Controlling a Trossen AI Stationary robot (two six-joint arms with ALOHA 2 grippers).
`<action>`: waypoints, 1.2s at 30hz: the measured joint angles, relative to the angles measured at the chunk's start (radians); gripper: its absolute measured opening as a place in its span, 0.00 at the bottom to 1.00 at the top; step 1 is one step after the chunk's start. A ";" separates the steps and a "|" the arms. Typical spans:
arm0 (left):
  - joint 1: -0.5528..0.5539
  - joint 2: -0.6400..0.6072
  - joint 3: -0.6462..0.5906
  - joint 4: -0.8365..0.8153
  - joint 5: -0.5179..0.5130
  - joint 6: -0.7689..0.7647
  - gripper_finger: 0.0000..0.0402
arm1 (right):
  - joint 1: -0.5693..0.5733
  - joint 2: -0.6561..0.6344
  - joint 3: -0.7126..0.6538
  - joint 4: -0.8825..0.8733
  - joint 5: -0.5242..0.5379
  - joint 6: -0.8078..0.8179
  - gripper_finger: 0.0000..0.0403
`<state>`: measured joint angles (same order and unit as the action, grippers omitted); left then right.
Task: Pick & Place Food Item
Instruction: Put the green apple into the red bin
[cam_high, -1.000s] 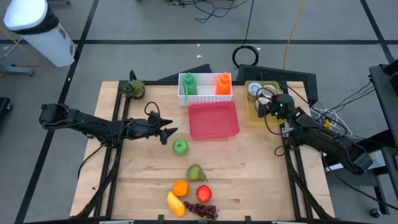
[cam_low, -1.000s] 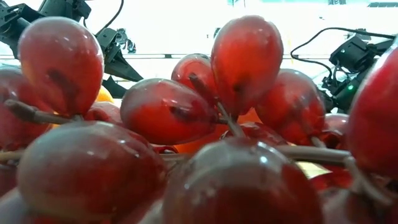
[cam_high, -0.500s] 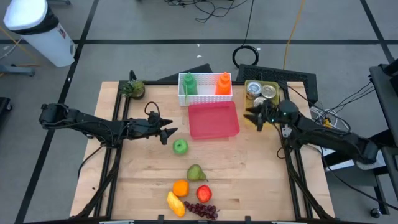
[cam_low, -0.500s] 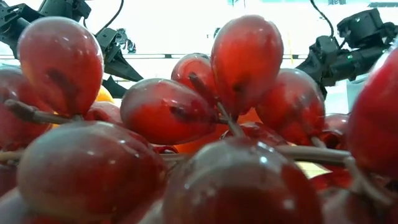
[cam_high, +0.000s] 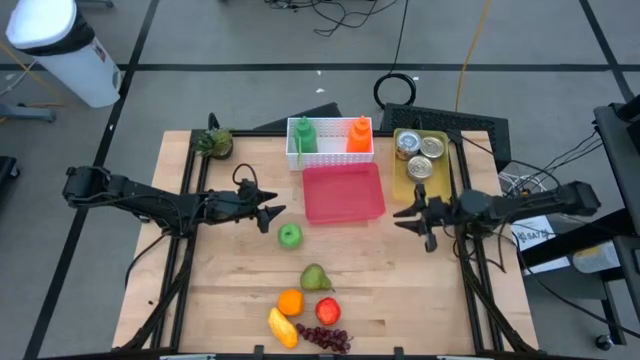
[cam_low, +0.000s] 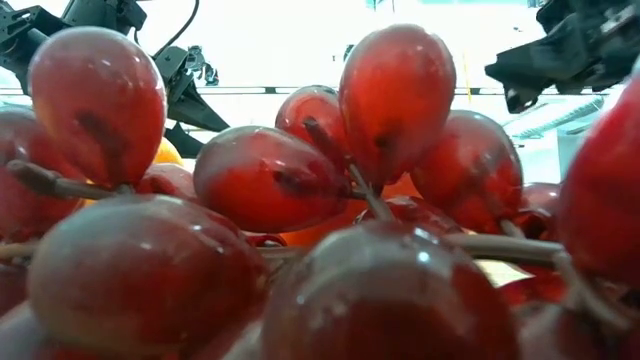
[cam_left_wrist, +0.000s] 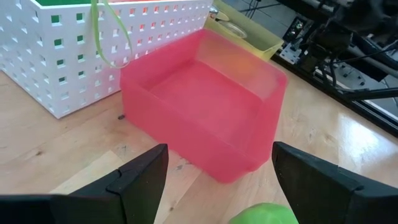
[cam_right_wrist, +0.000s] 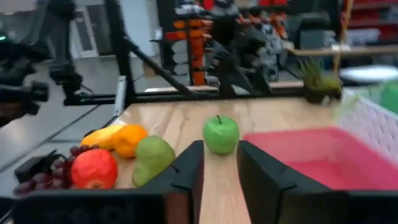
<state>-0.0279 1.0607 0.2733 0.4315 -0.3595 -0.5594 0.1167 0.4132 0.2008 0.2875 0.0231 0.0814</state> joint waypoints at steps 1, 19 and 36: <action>0.000 0.000 0.000 -0.003 0.000 0.000 0.75 | 0.011 -0.026 0.000 -0.019 -0.001 -0.019 0.18; 0.000 0.000 0.000 -0.017 -0.007 -0.019 0.75 | -0.014 -0.289 -0.048 -0.263 -0.104 -0.033 0.00; 0.000 0.000 0.000 -0.017 -0.008 -0.022 0.75 | -0.071 -0.410 -0.116 -0.250 -0.124 -0.070 0.00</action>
<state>-0.0278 1.0605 0.2733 0.4149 -0.3672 -0.5814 0.0456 0.0035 0.0849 0.0377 -0.1010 0.0112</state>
